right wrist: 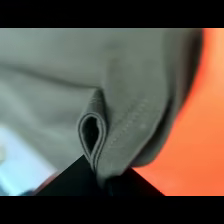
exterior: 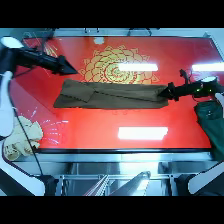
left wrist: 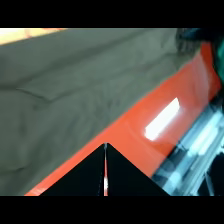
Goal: Fold the shirts.
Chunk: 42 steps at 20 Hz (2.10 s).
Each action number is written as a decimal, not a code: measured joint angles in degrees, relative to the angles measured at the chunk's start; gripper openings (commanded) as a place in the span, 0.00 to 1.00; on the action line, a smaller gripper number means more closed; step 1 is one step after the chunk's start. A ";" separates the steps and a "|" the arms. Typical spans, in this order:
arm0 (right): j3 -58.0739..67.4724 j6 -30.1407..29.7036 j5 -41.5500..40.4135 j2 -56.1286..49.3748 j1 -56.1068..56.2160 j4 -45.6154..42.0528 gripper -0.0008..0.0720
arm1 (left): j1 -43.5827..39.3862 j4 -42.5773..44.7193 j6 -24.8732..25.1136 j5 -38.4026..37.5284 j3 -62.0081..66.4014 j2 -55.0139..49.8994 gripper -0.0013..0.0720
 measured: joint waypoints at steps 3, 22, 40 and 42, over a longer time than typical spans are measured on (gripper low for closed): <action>0.26 0.07 5.68 4.52 -0.70 0.33 0.04 | -8.96 4.42 -2.23 6.91 -2.27 -2.84 0.02; 0.66 1.88 -12.20 20.55 25.81 10.27 0.05 | -12.98 -11.41 -5.95 4.59 6.40 0.15 0.02; 22.21 7.78 -5.84 -4.87 37.00 12.07 0.04 | 6.01 -15.54 6.56 1.81 -27.41 32.81 0.02; 14.64 9.84 -3.91 0.94 33.22 6.01 0.13 | 6.10 -15.65 7.76 1.95 -30.49 34.51 0.02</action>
